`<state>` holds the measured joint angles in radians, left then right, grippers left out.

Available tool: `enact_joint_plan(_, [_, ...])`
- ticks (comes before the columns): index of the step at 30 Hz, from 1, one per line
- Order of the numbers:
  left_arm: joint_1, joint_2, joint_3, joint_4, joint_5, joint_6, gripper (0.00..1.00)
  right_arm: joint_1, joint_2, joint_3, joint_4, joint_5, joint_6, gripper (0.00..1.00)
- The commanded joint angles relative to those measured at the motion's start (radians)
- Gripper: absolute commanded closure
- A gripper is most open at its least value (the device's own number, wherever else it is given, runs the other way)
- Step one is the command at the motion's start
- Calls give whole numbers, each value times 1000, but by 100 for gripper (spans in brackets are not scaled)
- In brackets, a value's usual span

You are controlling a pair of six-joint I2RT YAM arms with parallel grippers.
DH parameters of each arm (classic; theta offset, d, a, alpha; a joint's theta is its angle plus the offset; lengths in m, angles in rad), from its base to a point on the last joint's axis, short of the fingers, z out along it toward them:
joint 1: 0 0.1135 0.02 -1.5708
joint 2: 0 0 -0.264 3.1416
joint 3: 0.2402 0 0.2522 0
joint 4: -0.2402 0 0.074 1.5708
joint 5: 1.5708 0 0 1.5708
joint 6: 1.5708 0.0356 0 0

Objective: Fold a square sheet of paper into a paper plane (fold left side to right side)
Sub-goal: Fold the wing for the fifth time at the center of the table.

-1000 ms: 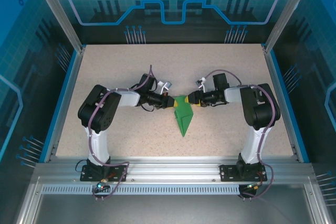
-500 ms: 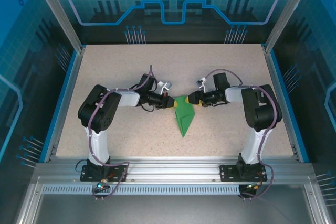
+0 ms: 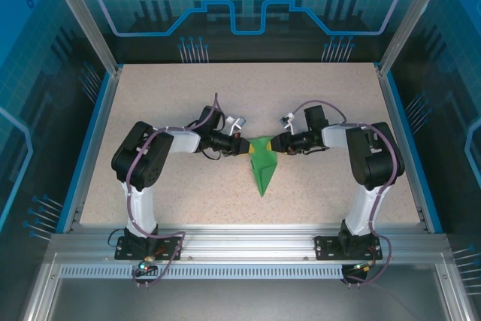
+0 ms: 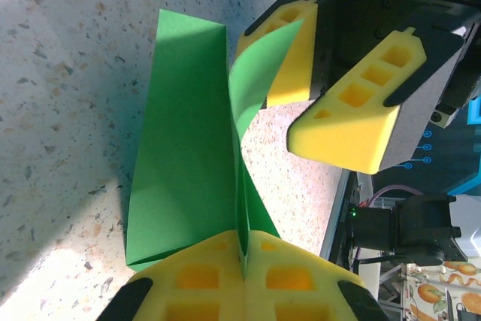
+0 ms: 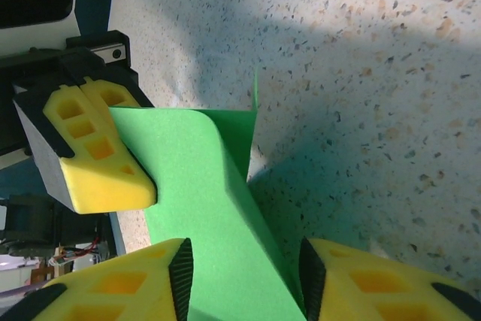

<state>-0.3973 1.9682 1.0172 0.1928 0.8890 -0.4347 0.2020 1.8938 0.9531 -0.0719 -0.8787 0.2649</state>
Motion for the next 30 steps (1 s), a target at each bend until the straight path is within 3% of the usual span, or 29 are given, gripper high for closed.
enact_joint_plan(1, [2,-15,-8,14,34,28,100,2,-38,-10,-32,-8,-14,62])
enact_joint_plan(6, [2,-16,-2,-3,24,38,92,-3,-55,-11,-63,17,-20,78])
enact_joint_plan(11, [2,-69,12,-69,-62,64,51,-3,-87,-11,-127,49,-4,91])
enact_joint_plan(15, [2,-177,8,-147,-194,92,33,9,-137,-13,-179,107,50,92])
enact_joint_plan(20, [-35,-350,-25,-268,-371,147,32,39,-160,0,-244,185,158,92])
enact_joint_plan(24, [-181,-438,-12,-445,-559,251,32,69,-155,27,-272,216,220,92])
enact_joint_plan(30, [-378,-426,33,-582,-736,270,29,103,-132,79,-292,266,310,93])
